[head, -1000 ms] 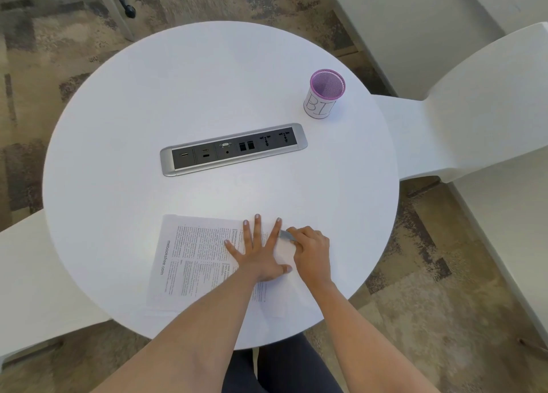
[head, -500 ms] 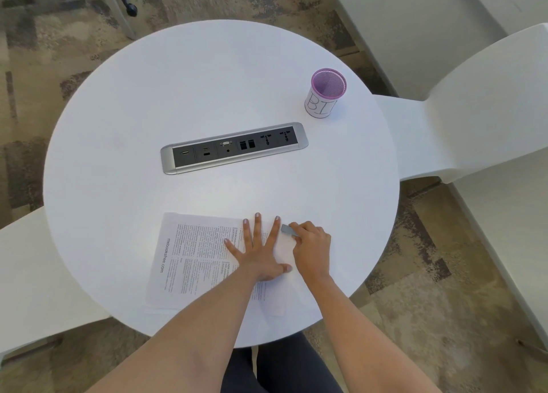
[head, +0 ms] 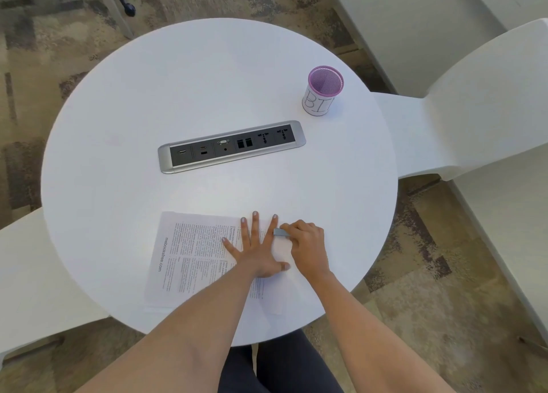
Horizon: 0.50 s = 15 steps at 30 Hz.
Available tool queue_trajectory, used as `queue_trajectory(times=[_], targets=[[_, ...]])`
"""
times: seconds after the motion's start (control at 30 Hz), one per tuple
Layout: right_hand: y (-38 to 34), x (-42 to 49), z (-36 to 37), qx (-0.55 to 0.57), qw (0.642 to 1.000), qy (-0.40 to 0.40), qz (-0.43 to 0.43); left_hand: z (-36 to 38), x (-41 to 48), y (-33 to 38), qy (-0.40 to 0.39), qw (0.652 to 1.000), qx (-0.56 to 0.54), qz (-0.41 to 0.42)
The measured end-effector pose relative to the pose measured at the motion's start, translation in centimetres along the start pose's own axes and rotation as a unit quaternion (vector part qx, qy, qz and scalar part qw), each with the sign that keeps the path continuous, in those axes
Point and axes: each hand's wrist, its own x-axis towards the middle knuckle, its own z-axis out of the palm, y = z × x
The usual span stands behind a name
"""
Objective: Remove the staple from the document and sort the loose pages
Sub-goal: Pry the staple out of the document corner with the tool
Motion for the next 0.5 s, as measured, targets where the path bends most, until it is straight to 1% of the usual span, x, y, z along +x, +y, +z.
queue_trajectory(times=[0.2,0.33,0.4,0.5], targets=[[0.7,-2.3,0.4,-0.047,0.997,0.053,-0.031,0.1,0.2,0.0,0.002,1.000,-0.005,0.003],[0.8,-2.5,0.4,-0.036,0.996,0.085,0.014,0.2,0.2,-0.1,0.005,1.000,-0.004,0.004],[0.7,-2.0,0.4,-0.026,0.996,0.081,0.036,0.2,0.2,-0.2,0.006,1.000,-0.004,0.004],[0.3,-1.1,0.3,-0.011,0.997,0.050,0.054,0.3,0.2,-0.2,0.009,1.000,-0.010,0.011]])
